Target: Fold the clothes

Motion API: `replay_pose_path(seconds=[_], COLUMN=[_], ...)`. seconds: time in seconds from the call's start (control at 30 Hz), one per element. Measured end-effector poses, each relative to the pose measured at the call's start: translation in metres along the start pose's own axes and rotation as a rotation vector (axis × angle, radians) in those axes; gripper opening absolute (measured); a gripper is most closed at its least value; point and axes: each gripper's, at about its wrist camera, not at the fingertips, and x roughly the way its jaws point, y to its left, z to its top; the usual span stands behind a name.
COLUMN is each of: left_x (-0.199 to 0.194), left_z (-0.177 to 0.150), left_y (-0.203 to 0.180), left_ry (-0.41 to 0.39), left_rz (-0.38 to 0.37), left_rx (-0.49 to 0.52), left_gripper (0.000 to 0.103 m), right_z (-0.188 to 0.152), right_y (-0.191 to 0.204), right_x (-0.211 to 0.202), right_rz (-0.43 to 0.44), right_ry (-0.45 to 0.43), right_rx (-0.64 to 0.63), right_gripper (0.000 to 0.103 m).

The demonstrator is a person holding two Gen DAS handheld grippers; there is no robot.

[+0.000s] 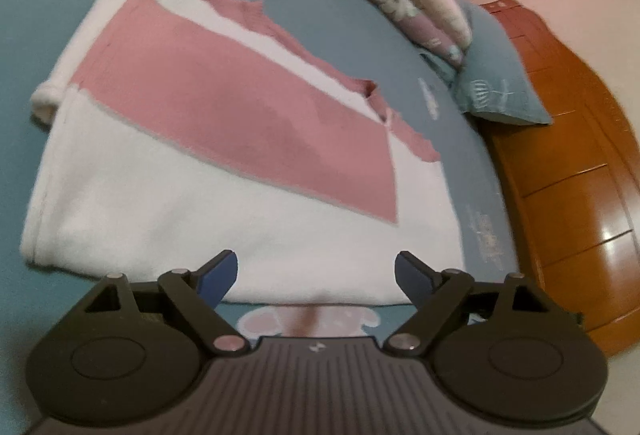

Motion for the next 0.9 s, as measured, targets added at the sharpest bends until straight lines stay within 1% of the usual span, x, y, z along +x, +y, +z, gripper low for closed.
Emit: replay_pose_path(seconds=[0.07,0.13,0.2,0.27,0.3,0.33,0.37,0.43,0.5,0.53,0.57,0.6,0.63,0.67,0.73,0.83,0.9], left_x=[-0.002,-0.003,-0.001,0.005,0.007,0.010,0.011,0.012,0.010,0.007,0.004,0.000,-0.005,-0.010,-0.017,-0.027,-0.038], left_z=[-0.001,0.000,0.001,0.004,0.005,0.006,0.008,0.011,0.015,0.017,0.018,0.018,0.018,0.016,0.018,0.027,0.031], left_y=[-0.005,-0.013,-0.023,-0.031,-0.033,-0.034,-0.033,-0.031,-0.026,-0.023,-0.020,-0.017,-0.014,-0.012,-0.007,-0.004,0.001], left_ry=[-0.009,-0.021,-0.037,-0.042,-0.044,-0.049,-0.055,-0.064,-0.076,-0.087,-0.099,-0.114,-0.131,-0.153,-0.172,-0.156,-0.166], left_rz=[0.003,-0.012,-0.014,0.004,0.018,0.036,0.063,0.128,0.202,0.225,0.240,0.246,0.248,0.248,0.248,0.231,0.227], left_rx=[0.027,0.065,0.108,0.144,0.161,0.175,0.193,0.238,0.269,0.274,0.281,0.288,0.295,0.300,0.295,0.293,0.296], left_gripper=[0.086,0.087,0.090,0.091,0.091,0.091,0.091,0.091,0.091,0.091,0.091,0.091,0.091,0.091,0.091,0.091,0.091], right_z=[0.004,0.010,0.019,0.025,0.026,0.026,0.027,0.030,0.038,0.042,0.047,0.053,0.059,0.064,0.072,0.082,0.090], right_y=[0.003,0.008,0.013,0.014,0.011,0.007,0.004,0.010,0.028,0.039,0.049,0.060,0.071,0.080,0.092,0.090,0.081], right_x=[-0.012,-0.016,-0.012,-0.004,-0.003,-0.002,-0.001,-0.008,-0.008,-0.007,-0.006,0.000,0.009,0.019,0.042,0.071,0.085], right_rz=[-0.016,-0.007,-0.008,-0.027,-0.042,-0.058,-0.073,-0.090,-0.124,-0.143,-0.163,-0.197,-0.242,-0.281,-0.347,-0.425,-0.473], right_ry=[-0.034,-0.054,-0.067,-0.057,-0.050,-0.044,-0.037,-0.048,-0.063,-0.070,-0.077,-0.075,-0.068,-0.059,-0.032,-0.008,0.000], right_rx=[-0.024,-0.042,-0.061,-0.070,-0.062,-0.054,-0.046,-0.060,-0.127,-0.165,-0.204,-0.250,-0.300,-0.344,-0.409,-0.428,-0.423], right_gripper=[0.053,0.053,0.055,0.057,0.055,0.049,0.049,0.049,0.049,0.048,0.038,0.027,0.009,0.008,0.008,0.008,0.008])
